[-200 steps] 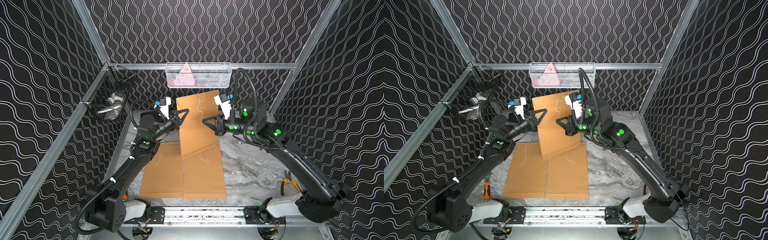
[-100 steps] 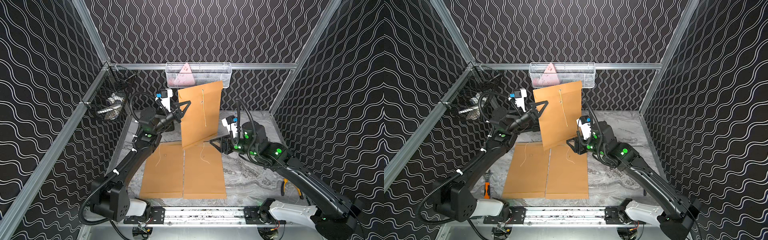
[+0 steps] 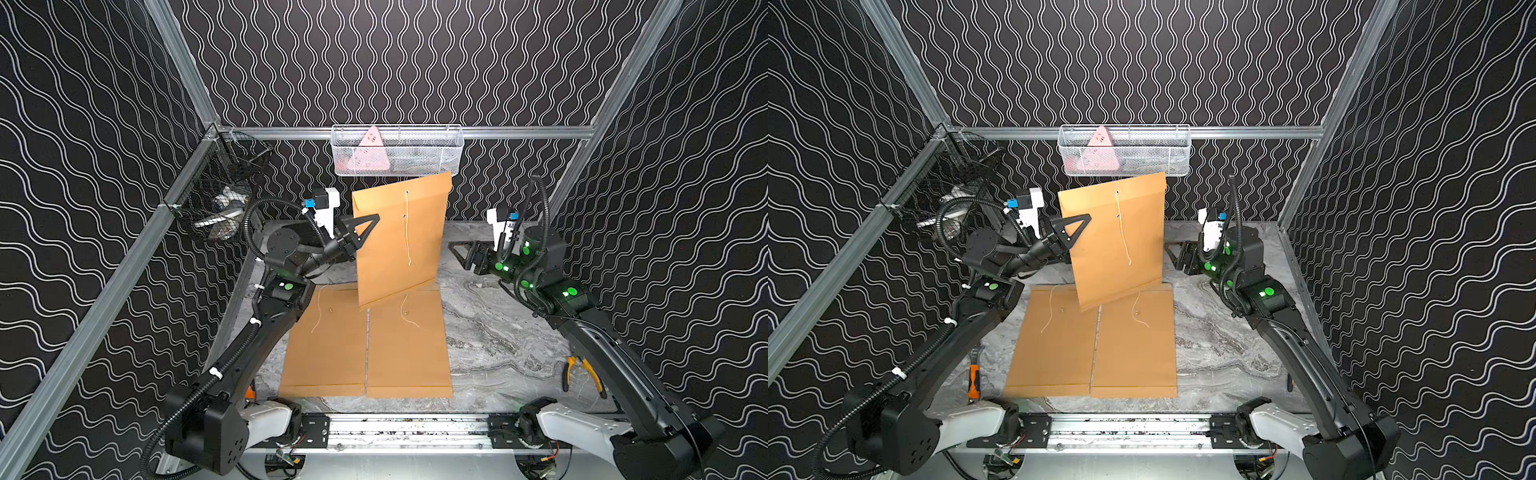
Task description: Open the file bag
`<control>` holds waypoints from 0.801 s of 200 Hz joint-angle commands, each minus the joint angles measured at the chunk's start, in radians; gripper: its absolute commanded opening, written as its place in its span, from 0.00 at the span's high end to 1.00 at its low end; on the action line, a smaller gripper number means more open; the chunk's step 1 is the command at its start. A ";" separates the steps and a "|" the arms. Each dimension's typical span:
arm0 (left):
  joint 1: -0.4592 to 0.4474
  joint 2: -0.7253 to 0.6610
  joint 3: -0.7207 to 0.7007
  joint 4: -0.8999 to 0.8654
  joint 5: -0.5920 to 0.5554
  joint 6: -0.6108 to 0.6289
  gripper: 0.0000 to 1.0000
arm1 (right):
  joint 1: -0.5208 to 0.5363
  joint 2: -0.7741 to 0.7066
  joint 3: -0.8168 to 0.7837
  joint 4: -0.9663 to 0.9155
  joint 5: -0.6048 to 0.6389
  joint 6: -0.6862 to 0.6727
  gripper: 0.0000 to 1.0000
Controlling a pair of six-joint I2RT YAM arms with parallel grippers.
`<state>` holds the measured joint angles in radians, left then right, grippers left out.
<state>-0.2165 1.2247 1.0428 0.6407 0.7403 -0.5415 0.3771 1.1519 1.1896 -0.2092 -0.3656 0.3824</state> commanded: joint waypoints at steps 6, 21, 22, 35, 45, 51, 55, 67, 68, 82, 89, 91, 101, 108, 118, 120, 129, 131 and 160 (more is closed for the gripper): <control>0.001 -0.015 -0.027 0.072 0.036 -0.032 1.00 | -0.018 0.044 0.031 0.133 -0.097 -0.010 0.28; 0.001 -0.013 -0.041 0.103 0.044 -0.052 1.00 | -0.033 0.076 0.036 0.172 -0.130 0.001 0.28; 0.001 -0.013 -0.042 0.106 0.045 -0.053 1.00 | -0.035 0.078 0.036 0.175 -0.132 0.003 0.28; 0.000 -0.011 -0.050 0.124 0.051 -0.071 1.00 | -0.047 0.103 0.032 0.218 -0.161 0.020 0.28; 0.000 -0.013 -0.058 0.140 0.052 -0.083 1.00 | -0.052 0.117 0.024 0.259 -0.175 0.037 0.28; 0.000 -0.013 -0.064 0.150 0.052 -0.089 1.00 | -0.055 0.125 0.017 0.288 -0.186 0.048 0.28; 0.000 -0.015 -0.067 0.155 0.051 -0.091 1.00 | -0.058 0.129 0.013 0.306 -0.194 0.056 0.28; 0.001 -0.013 -0.074 0.168 0.054 -0.099 1.00 | -0.061 0.145 0.003 0.356 -0.220 0.075 0.28; 0.001 -0.012 -0.075 0.169 0.054 -0.100 1.00 | -0.062 0.146 0.003 0.360 -0.222 0.076 0.28; 0.001 -0.008 -0.075 0.180 0.065 -0.109 1.00 | -0.064 0.161 -0.007 0.410 -0.243 0.092 0.28; 0.000 -0.007 -0.076 0.182 0.068 -0.113 1.00 | -0.065 0.166 -0.011 0.434 -0.253 0.099 0.28; 0.000 -0.007 -0.076 0.183 0.069 -0.114 1.00 | -0.064 0.168 -0.011 0.440 -0.256 0.100 0.28; 0.000 -0.005 -0.075 0.180 0.071 -0.114 1.00 | -0.064 0.179 -0.011 0.467 -0.272 0.108 0.28; 0.001 -0.004 -0.075 0.177 0.074 -0.112 1.00 | -0.066 0.186 -0.011 0.484 -0.283 0.113 0.28; 0.001 -0.003 -0.078 0.178 0.076 -0.111 1.00 | -0.067 0.195 -0.010 0.513 -0.296 0.119 0.28; 0.001 -0.002 -0.079 0.178 0.076 -0.112 1.00 | -0.067 0.196 -0.010 0.519 -0.299 0.120 0.28; 0.000 -0.002 -0.082 0.184 0.078 -0.115 1.00 | -0.066 0.203 -0.008 0.538 -0.305 0.125 0.28; -0.001 -0.001 -0.084 0.186 0.079 -0.115 1.00 | -0.066 0.205 -0.007 0.541 -0.307 0.126 0.28; -0.001 0.010 -0.099 0.218 0.085 -0.138 1.00 | -0.066 0.232 0.016 0.579 -0.334 0.133 0.30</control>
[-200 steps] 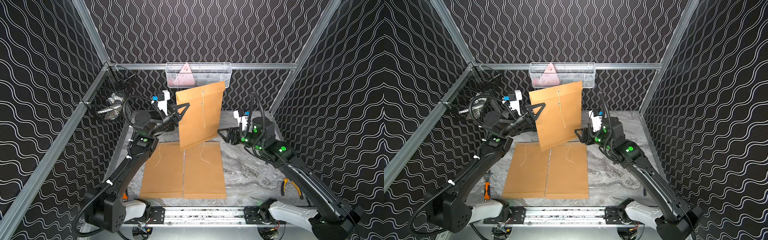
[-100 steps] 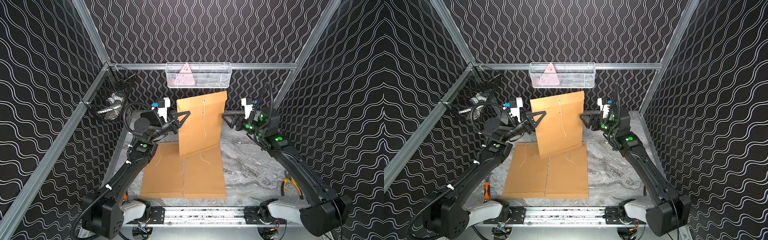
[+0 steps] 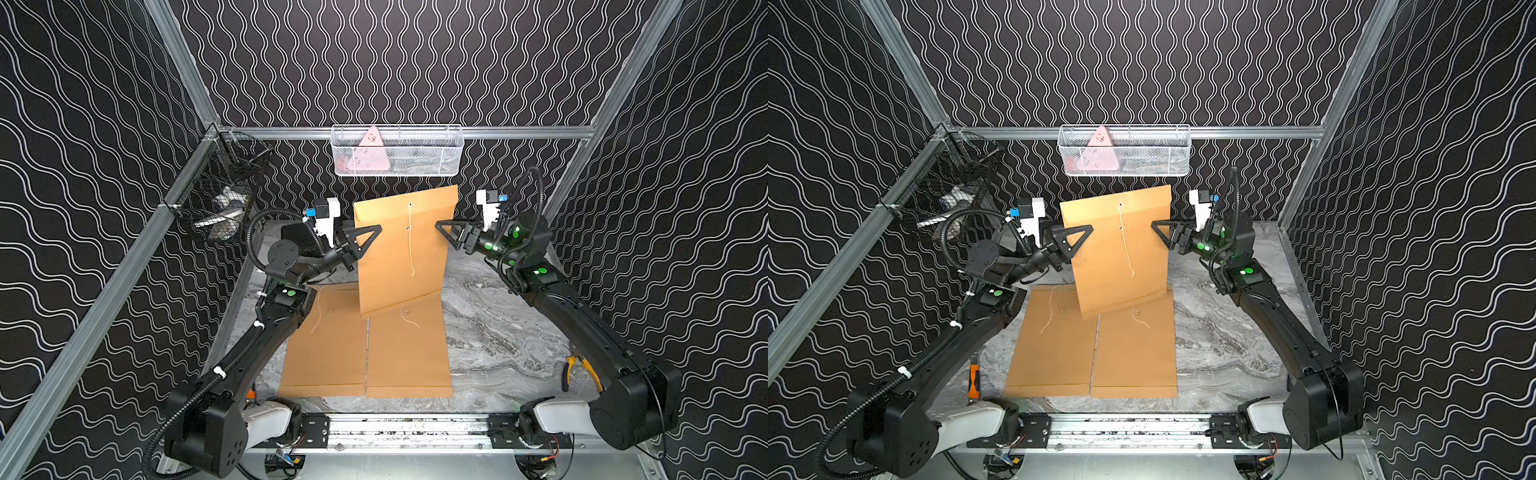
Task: Open the file bag
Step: Open the file bag, then place the file bag at the center of the board.
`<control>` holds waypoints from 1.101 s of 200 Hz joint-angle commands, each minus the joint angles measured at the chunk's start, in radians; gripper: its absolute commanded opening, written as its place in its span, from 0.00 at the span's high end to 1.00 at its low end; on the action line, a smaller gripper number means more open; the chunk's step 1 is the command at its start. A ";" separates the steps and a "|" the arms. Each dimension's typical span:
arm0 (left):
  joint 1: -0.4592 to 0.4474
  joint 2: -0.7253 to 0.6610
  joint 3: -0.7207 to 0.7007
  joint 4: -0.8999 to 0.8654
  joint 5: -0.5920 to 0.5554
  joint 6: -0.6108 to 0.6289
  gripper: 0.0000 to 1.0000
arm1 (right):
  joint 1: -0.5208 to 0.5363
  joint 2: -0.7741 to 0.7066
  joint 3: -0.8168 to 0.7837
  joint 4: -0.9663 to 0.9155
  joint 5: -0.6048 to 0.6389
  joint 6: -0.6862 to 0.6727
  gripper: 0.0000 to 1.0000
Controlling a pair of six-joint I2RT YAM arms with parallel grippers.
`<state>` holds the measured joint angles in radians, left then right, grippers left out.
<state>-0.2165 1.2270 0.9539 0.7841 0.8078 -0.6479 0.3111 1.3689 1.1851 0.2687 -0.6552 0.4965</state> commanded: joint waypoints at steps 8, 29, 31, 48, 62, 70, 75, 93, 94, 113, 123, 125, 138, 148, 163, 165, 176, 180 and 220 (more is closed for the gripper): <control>0.000 0.011 -0.014 0.082 0.018 -0.036 1.00 | -0.001 0.021 0.025 0.117 -0.054 0.024 0.30; -0.001 0.021 -0.020 0.096 0.023 -0.048 1.00 | -0.002 0.036 0.038 0.149 -0.071 0.033 0.30; -0.001 0.022 -0.021 0.096 0.024 -0.048 1.00 | -0.002 0.037 0.039 0.153 -0.073 0.034 0.30; 0.000 0.028 -0.024 0.102 0.026 -0.052 1.00 | -0.001 0.046 0.044 0.180 -0.085 0.043 0.30; 0.000 0.032 -0.026 0.101 0.028 -0.052 1.00 | -0.001 0.051 0.048 0.199 -0.097 0.054 0.31; 0.000 0.033 -0.027 0.096 0.031 -0.049 1.00 | -0.002 0.052 0.050 0.208 -0.105 0.057 0.31; -0.001 0.033 -0.027 0.091 0.031 -0.045 1.00 | -0.003 0.052 0.051 0.213 -0.110 0.059 0.31; 0.000 0.032 -0.032 0.083 0.031 -0.039 1.00 | -0.001 0.047 0.051 0.221 -0.121 0.062 0.31; 0.000 0.032 -0.033 0.083 0.031 -0.038 1.00 | -0.001 0.047 0.051 0.221 -0.121 0.062 0.31; -0.001 0.033 -0.038 0.087 0.034 -0.040 1.00 | -0.001 0.039 0.054 0.222 -0.127 0.057 0.31; -0.001 0.035 -0.039 0.086 0.036 -0.041 1.00 | -0.002 0.036 0.056 0.222 -0.129 0.055 0.31; 0.000 0.035 -0.039 0.086 0.036 -0.041 1.00 | -0.002 0.035 0.056 0.220 -0.131 0.056 0.31; -0.001 0.034 -0.041 0.083 0.039 -0.041 1.00 | -0.001 0.033 0.062 0.224 -0.139 0.057 0.31; -0.001 0.035 -0.041 0.081 0.042 -0.040 1.00 | -0.002 0.033 0.068 0.222 -0.147 0.058 0.31; -0.001 0.036 -0.041 0.078 0.046 -0.039 1.00 | -0.003 0.032 0.075 0.223 -0.155 0.060 0.31; -0.001 0.036 -0.042 0.077 0.046 -0.040 1.00 | -0.003 0.030 0.075 0.223 -0.156 0.060 0.31; 0.000 0.036 -0.045 0.074 0.047 -0.038 1.00 | -0.001 0.027 0.081 0.220 -0.158 0.056 0.31; -0.001 0.036 -0.046 0.072 0.048 -0.038 1.00 | -0.002 0.027 0.083 0.218 -0.159 0.055 0.31; 0.000 0.031 -0.054 0.067 0.054 -0.036 1.00 | -0.002 0.024 0.099 0.205 -0.170 0.052 0.32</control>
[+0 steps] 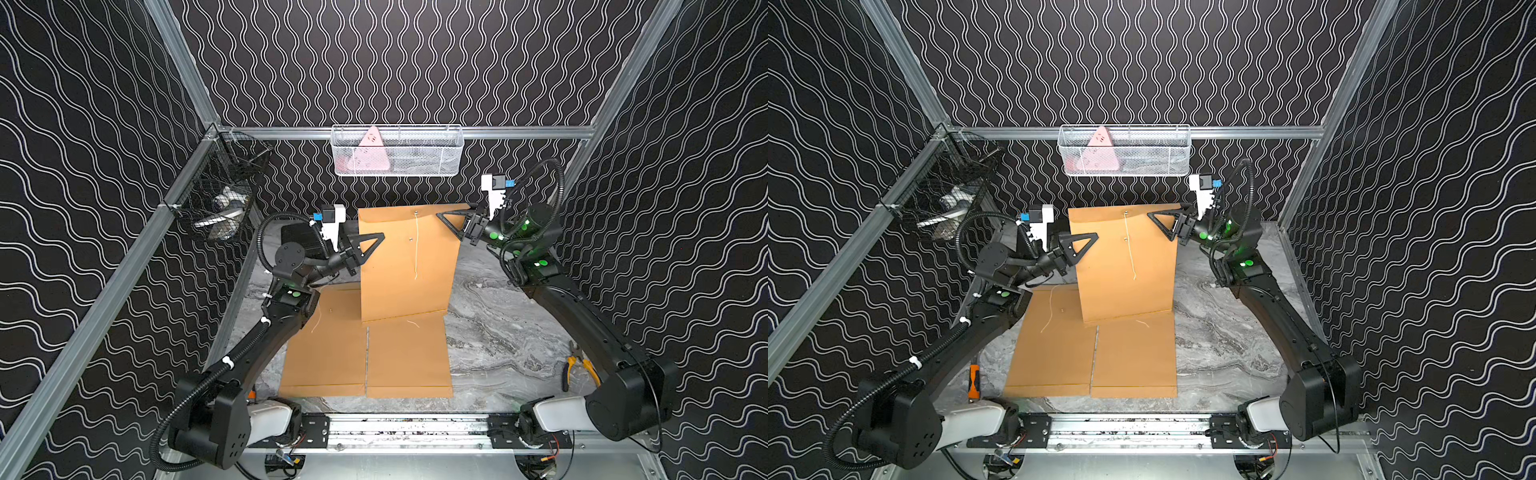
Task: Open the file bag
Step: Place the file bag at the center of the board.
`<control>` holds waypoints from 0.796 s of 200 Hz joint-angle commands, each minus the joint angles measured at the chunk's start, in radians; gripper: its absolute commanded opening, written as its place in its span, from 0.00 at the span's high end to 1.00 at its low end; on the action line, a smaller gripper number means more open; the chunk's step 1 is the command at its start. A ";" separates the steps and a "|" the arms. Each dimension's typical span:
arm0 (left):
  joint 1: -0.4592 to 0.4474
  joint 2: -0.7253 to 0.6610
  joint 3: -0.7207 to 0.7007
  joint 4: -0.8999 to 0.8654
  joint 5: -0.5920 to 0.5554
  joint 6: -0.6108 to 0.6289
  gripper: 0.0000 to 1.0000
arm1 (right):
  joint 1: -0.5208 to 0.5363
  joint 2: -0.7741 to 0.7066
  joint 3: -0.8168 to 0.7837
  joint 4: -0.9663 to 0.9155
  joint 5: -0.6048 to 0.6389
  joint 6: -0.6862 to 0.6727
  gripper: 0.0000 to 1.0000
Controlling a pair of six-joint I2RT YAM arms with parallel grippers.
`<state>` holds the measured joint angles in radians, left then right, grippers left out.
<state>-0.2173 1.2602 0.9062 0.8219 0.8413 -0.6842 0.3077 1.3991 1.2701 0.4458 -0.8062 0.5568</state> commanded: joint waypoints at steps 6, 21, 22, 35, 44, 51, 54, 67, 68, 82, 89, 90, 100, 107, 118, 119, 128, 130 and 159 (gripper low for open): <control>0.000 -0.002 -0.009 0.029 0.020 0.001 1.00 | 0.001 -0.007 0.017 0.026 -0.020 -0.007 0.32; 0.000 -0.003 -0.013 0.027 0.019 0.003 1.00 | 0.001 -0.006 0.023 0.019 -0.025 -0.006 0.33; 0.001 -0.003 -0.013 0.026 0.019 0.004 1.00 | 0.002 -0.006 0.023 0.019 -0.026 -0.007 0.33; 0.001 -0.002 -0.013 0.028 0.019 0.002 1.00 | 0.002 -0.003 0.023 0.023 -0.031 0.000 0.38; 0.000 -0.001 -0.013 0.031 0.020 -0.001 1.00 | 0.002 -0.001 0.023 0.028 -0.033 0.004 0.42; 0.000 -0.003 -0.014 0.031 0.021 -0.001 1.00 | 0.001 0.000 0.025 0.026 -0.035 0.006 0.47; 0.001 -0.003 -0.014 0.030 0.021 0.000 1.00 | 0.001 0.000 0.026 0.024 -0.036 0.006 0.49; 0.001 -0.008 -0.016 0.023 0.018 0.005 1.00 | 0.002 0.003 0.029 0.025 -0.040 0.008 0.58; 0.001 -0.007 -0.015 0.023 0.018 0.005 1.00 | 0.001 0.003 0.029 0.025 -0.040 0.008 0.59; 0.000 -0.011 -0.017 0.015 0.016 0.010 1.00 | 0.002 0.003 0.032 0.026 -0.044 0.013 0.68; 0.000 -0.012 -0.019 0.011 0.015 0.012 1.00 | 0.001 0.003 0.032 0.026 -0.045 0.013 0.70; 0.000 -0.012 -0.019 0.011 0.016 0.012 1.00 | 0.001 0.003 0.032 0.026 -0.045 0.014 0.71; 0.000 -0.014 -0.021 0.011 0.015 0.012 1.00 | 0.002 0.003 0.031 0.030 -0.045 0.016 0.73; 0.000 -0.014 -0.022 0.010 0.016 0.012 1.00 | 0.002 0.004 0.031 0.029 -0.045 0.018 0.75; 0.001 -0.016 -0.024 0.005 0.012 0.017 1.00 | 0.002 0.005 0.031 0.034 -0.048 0.021 0.79; 0.000 -0.016 -0.025 0.004 0.012 0.017 1.00 | 0.001 0.005 0.031 0.034 -0.048 0.021 0.79; 0.000 -0.018 -0.026 0.002 0.010 0.017 1.00 | 0.002 0.006 0.031 0.036 -0.048 0.024 0.83; 0.000 -0.019 -0.027 0.001 0.008 0.017 1.00 | 0.001 0.006 0.031 0.034 -0.049 0.024 0.84; 0.000 -0.026 -0.033 0.012 -0.003 0.006 0.89 | 0.001 0.006 0.032 0.024 -0.052 0.018 0.93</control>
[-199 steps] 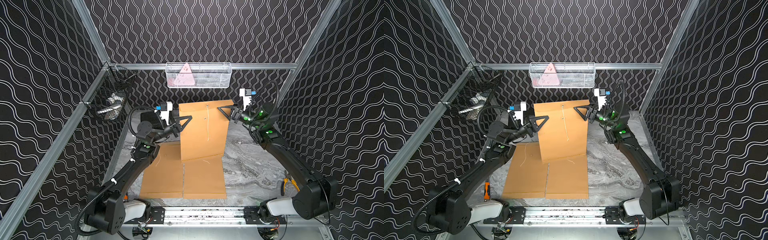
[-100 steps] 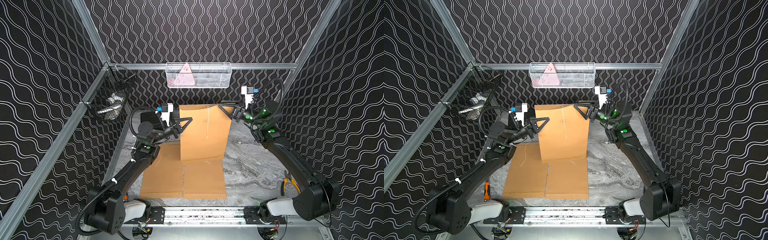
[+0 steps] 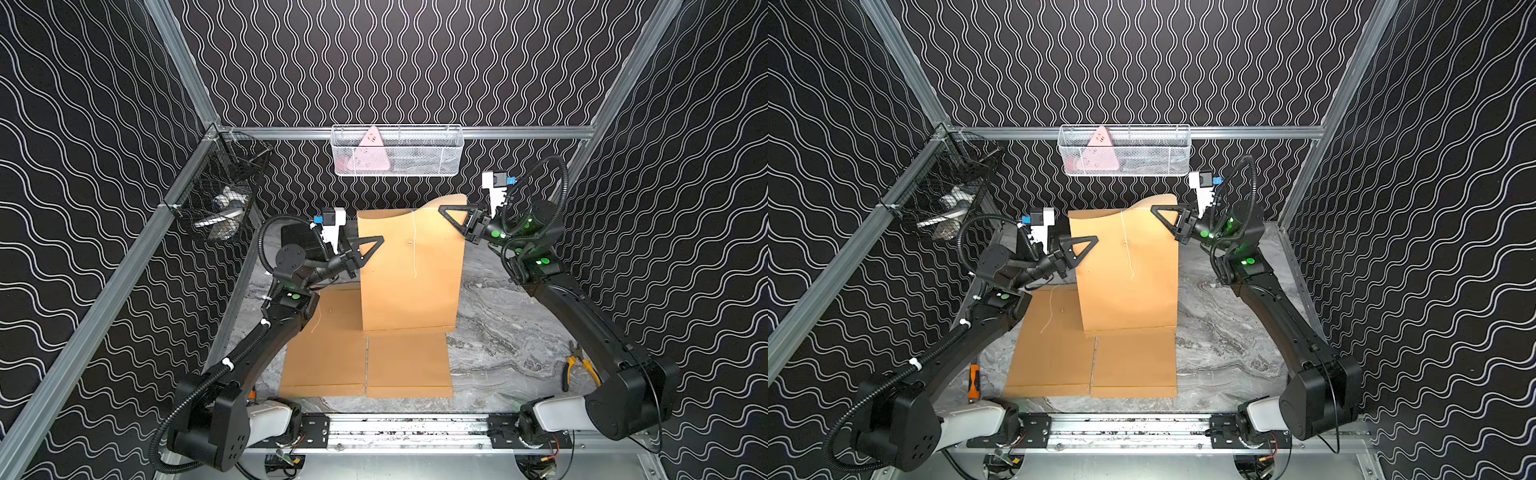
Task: Open the file bag
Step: Place the file bag at the center of the board.
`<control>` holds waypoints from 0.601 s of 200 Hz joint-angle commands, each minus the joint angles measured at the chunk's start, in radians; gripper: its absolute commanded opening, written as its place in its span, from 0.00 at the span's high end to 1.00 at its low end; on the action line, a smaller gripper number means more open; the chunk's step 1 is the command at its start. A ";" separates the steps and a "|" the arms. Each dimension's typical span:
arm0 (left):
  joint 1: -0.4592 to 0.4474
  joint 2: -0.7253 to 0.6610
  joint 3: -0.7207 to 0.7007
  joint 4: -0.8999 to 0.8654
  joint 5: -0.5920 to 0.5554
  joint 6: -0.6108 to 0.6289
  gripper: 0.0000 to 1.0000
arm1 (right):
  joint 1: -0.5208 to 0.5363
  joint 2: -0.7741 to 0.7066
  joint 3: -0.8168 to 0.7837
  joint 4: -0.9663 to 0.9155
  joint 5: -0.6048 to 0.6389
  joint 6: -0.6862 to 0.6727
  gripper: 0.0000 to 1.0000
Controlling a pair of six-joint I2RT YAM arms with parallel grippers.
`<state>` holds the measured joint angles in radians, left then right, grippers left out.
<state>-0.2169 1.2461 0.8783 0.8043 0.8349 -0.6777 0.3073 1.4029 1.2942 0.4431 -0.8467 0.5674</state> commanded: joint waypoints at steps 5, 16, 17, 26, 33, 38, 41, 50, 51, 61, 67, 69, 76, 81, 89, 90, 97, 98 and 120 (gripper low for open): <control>0.000 -0.013 -0.006 0.030 0.000 -0.001 0.87 | 0.003 0.001 0.008 0.024 -0.012 0.005 0.94; -0.001 -0.016 -0.002 0.030 -0.007 -0.003 0.80 | 0.003 0.001 0.007 0.020 -0.017 0.006 0.96; -0.001 -0.017 -0.001 0.030 -0.009 -0.003 0.80 | 0.003 0.001 0.007 0.020 -0.018 0.005 0.96; 0.000 -0.016 0.004 0.032 -0.014 -0.002 0.74 | 0.002 -0.001 0.005 0.014 -0.020 0.003 0.97; 0.000 -0.012 0.012 0.031 -0.014 -0.002 0.72 | 0.002 -0.003 0.002 0.008 -0.022 0.000 0.98; -0.001 -0.011 0.018 0.029 -0.014 -0.001 0.70 | 0.002 -0.005 0.001 0.004 -0.023 -0.003 0.98; -0.001 -0.006 0.022 0.029 -0.013 -0.002 0.69 | 0.002 -0.008 -0.002 0.003 -0.023 -0.004 0.98; 0.000 0.001 0.033 0.029 -0.014 -0.003 0.67 | 0.002 -0.011 -0.005 -0.002 -0.026 -0.007 0.99; 0.000 0.002 0.034 0.029 -0.014 -0.003 0.67 | 0.002 -0.011 -0.005 -0.003 -0.026 -0.007 0.99; 0.001 0.010 0.044 0.033 -0.015 -0.008 0.66 | 0.002 -0.015 -0.008 -0.012 -0.032 -0.012 1.00; 0.001 0.015 0.051 0.035 -0.015 -0.009 0.65 | 0.002 -0.018 -0.010 -0.017 -0.035 -0.016 1.00; 0.001 0.017 0.054 0.035 -0.016 -0.009 0.65 | 0.002 -0.020 -0.011 -0.018 -0.035 -0.016 1.00; 0.001 0.022 0.065 0.033 -0.017 -0.011 0.64 | 0.002 -0.023 -0.015 -0.023 -0.038 -0.021 1.00; 0.002 0.026 0.071 0.035 -0.019 -0.012 0.64 | 0.003 -0.025 -0.018 -0.029 -0.038 -0.025 1.00; 0.003 0.032 0.085 0.036 -0.019 -0.015 0.63 | 0.002 -0.029 -0.019 -0.043 -0.043 -0.033 1.00; 0.003 0.032 0.086 0.036 -0.020 -0.015 0.63 | 0.001 -0.029 -0.019 -0.045 -0.044 -0.034 1.00; 0.003 0.038 0.099 0.035 -0.019 -0.015 0.63 | 0.002 -0.032 -0.021 -0.055 -0.049 -0.043 1.00; 0.003 0.039 0.100 0.035 -0.019 -0.016 0.63 | 0.001 -0.033 -0.022 -0.057 -0.049 -0.043 1.00; 0.004 0.057 0.130 0.044 -0.016 -0.024 0.63 | 0.002 -0.042 -0.029 -0.074 -0.056 -0.055 1.00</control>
<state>-0.2150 1.2881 0.9787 0.8028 0.8169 -0.6830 0.3077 1.3746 1.2697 0.3912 -0.8761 0.5404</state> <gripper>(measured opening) 0.375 0.049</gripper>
